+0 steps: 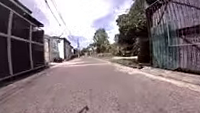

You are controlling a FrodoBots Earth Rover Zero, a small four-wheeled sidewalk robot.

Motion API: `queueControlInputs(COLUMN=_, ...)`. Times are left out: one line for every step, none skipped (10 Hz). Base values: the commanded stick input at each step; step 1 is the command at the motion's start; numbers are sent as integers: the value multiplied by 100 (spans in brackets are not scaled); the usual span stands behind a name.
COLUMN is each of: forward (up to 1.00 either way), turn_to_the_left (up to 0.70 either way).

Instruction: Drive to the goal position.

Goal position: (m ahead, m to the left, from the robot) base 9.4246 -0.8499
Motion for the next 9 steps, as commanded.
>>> queueControlInputs(forward=70, turn_to_the_left=0)
queueControlInputs(forward=70, turn_to_the_left=0)
queueControlInputs(forward=70, turn_to_the_left=0)
queueControlInputs(forward=70, turn_to_the_left=0)
queueControlInputs(forward=70, turn_to_the_left=0)
queueControlInputs(forward=70, turn_to_the_left=0)
queueControlInputs(forward=70, turn_to_the_left=0)
queueControlInputs(forward=70, turn_to_the_left=0)
queueControlInputs(forward=70, turn_to_the_left=0)
